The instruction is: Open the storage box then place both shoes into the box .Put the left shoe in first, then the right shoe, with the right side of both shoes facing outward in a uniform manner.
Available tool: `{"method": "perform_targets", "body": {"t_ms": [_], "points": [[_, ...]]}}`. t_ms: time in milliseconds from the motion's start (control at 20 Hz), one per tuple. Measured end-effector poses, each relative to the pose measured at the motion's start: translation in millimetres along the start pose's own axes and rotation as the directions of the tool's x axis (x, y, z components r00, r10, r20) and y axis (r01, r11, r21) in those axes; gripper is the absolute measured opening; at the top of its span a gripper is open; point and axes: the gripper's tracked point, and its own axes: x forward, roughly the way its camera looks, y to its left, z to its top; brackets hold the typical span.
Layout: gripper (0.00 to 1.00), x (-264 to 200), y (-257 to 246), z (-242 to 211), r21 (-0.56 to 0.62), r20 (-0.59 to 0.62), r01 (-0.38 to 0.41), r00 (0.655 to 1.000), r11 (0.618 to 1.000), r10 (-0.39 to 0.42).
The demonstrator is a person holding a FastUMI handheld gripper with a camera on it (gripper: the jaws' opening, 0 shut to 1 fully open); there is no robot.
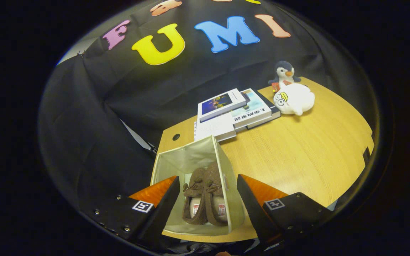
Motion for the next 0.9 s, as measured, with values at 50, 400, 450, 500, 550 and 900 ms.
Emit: {"method": "perform_targets", "body": {"t_ms": [50,400,450,500,550,900], "points": [[0.98,-7,-4,9,-0.015,0.024,-0.005,1.000,1.000,0.005],[0.98,-53,-62,64,-0.119,0.150,0.037,0.988,0.992,-0.019],[0.98,-61,-71,72,-0.131,0.170,0.048,0.985,0.990,-0.026],[0.98,-68,-81,81,-0.147,0.194,0.061,0.981,0.987,-0.032],[0.98,-75,-90,90,-0.168,0.220,0.075,0.975,0.983,-0.037],[0.98,-126,-146,140,-0.288,0.384,0.186,0.921,0.939,-0.065]]}}
